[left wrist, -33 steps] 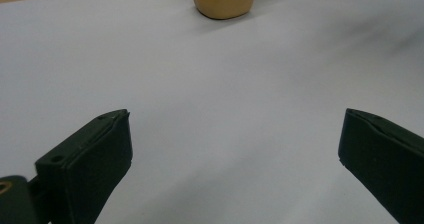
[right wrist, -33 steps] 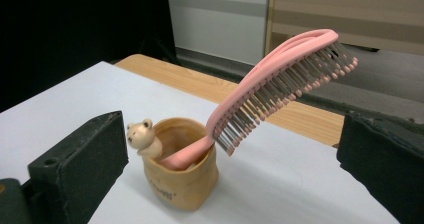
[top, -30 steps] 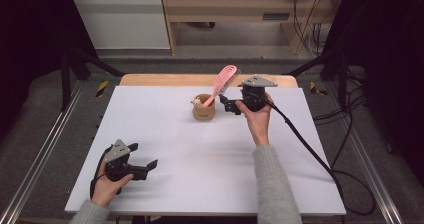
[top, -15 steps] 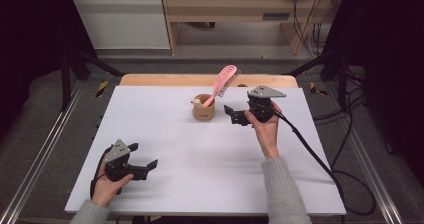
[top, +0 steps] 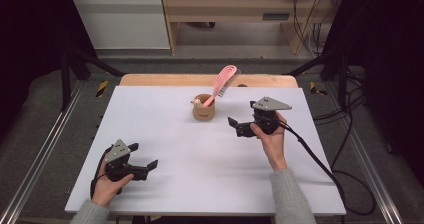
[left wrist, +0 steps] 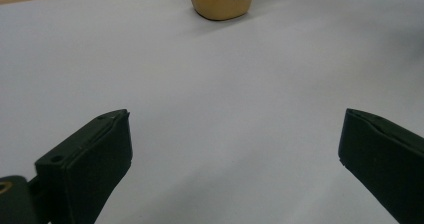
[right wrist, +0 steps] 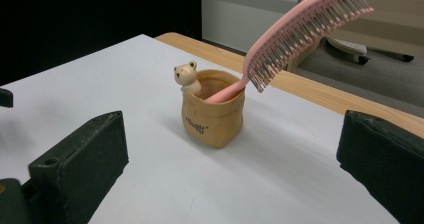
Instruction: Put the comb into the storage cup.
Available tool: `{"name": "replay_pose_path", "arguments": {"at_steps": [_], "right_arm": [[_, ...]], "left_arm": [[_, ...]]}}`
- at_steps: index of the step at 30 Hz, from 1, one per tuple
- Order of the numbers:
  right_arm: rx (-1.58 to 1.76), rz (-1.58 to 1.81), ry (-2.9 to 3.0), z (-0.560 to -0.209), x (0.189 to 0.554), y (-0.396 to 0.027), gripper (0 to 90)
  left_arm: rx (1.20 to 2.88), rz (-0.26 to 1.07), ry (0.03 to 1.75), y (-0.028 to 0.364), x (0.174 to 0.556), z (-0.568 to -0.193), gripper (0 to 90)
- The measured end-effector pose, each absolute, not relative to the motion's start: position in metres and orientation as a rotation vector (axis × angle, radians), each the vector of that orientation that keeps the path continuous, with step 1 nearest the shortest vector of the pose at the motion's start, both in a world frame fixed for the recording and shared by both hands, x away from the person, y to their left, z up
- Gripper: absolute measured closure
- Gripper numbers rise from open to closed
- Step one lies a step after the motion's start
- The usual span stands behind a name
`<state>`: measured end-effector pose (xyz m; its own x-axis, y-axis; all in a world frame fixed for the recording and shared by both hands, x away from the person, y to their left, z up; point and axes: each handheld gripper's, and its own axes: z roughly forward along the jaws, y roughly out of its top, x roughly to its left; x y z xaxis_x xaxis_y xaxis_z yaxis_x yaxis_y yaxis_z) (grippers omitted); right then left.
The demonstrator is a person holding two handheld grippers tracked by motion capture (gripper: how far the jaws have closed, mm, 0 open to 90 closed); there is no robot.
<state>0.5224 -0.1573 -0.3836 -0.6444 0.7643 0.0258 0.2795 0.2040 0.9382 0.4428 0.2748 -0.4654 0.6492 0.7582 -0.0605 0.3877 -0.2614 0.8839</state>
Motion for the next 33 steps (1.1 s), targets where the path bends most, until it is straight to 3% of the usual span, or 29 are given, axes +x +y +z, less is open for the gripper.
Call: {"name": "replay_pose_path", "arguments": {"at_steps": [33], "right_arm": [[0.97, 1.388, 2.123, -0.449, 0.477, -0.206, 0.4]], "left_arm": [[1.889, 0.468, 0.889, 0.273, 0.443, -0.467, 0.8]]}}
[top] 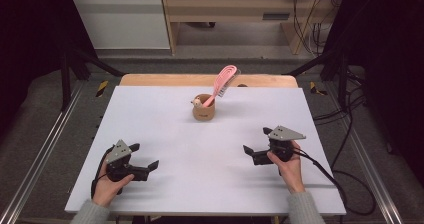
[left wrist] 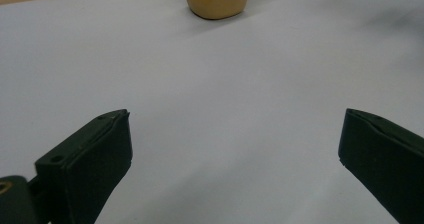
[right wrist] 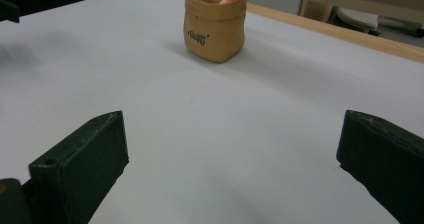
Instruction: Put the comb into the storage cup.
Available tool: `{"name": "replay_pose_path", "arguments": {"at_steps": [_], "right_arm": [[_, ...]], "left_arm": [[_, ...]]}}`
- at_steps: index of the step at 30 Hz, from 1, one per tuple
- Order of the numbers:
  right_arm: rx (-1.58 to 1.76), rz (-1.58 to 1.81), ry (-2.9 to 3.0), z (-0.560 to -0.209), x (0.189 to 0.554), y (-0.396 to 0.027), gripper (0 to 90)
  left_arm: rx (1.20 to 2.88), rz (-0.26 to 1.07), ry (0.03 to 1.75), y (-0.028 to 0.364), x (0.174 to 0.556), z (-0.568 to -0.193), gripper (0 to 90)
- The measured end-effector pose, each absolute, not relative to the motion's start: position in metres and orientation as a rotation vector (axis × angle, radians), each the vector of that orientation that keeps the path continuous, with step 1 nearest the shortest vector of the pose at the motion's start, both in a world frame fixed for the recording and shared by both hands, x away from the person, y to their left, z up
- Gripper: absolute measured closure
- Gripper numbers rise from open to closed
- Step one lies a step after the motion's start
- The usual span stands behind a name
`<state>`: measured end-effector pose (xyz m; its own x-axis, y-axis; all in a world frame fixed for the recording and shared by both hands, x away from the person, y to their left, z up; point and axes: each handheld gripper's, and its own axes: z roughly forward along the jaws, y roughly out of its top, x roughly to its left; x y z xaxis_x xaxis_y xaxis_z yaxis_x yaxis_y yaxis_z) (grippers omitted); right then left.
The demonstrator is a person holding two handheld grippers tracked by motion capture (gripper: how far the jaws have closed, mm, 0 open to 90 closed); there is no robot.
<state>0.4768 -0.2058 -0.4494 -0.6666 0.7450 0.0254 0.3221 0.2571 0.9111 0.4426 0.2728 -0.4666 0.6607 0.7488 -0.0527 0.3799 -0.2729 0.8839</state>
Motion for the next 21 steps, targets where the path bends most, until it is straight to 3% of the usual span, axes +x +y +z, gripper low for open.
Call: {"name": "replay_pose_path", "arguments": {"at_steps": [21], "right_arm": [[0.979, 1.39, 2.169, -0.472, 0.456, -0.247, 0.4]], "left_arm": [[1.886, 0.472, 0.89, 0.275, 0.444, -0.469, 0.8]]}}
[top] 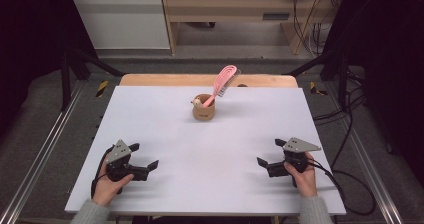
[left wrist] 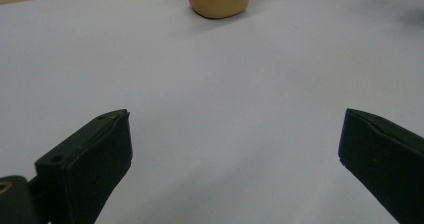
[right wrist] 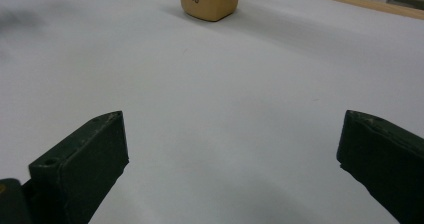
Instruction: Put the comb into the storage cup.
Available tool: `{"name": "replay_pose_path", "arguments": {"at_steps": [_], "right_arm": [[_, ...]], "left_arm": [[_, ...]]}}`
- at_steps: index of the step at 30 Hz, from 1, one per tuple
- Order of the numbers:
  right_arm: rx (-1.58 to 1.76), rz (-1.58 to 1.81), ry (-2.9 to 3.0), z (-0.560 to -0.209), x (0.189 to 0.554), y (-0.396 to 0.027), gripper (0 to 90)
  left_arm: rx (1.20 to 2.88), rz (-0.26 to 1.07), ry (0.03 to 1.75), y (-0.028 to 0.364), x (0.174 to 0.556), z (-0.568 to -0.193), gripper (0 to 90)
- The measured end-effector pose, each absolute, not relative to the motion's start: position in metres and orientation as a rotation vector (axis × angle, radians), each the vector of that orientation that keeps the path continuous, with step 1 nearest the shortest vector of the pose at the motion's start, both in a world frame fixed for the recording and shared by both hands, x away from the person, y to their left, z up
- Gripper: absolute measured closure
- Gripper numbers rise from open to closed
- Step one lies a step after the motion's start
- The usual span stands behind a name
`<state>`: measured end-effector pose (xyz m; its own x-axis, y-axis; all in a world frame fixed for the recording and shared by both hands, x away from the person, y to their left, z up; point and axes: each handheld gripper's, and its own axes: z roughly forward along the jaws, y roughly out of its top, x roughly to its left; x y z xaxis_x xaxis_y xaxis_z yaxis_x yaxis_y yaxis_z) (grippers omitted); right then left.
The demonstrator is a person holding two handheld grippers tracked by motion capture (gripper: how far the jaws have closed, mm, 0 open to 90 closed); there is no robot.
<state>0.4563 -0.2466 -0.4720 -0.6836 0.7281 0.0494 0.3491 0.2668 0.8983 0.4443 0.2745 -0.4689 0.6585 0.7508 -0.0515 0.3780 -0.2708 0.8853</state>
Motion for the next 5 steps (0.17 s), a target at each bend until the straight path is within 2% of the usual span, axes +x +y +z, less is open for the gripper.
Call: {"name": "replay_pose_path", "arguments": {"at_steps": [5], "right_arm": [[0.984, 1.379, 2.177, -0.4733, 0.4567, -0.2473, 0.4]], "left_arm": [[1.891, 0.468, 0.883, 0.2736, 0.4446, -0.4691, 0.7]]}}
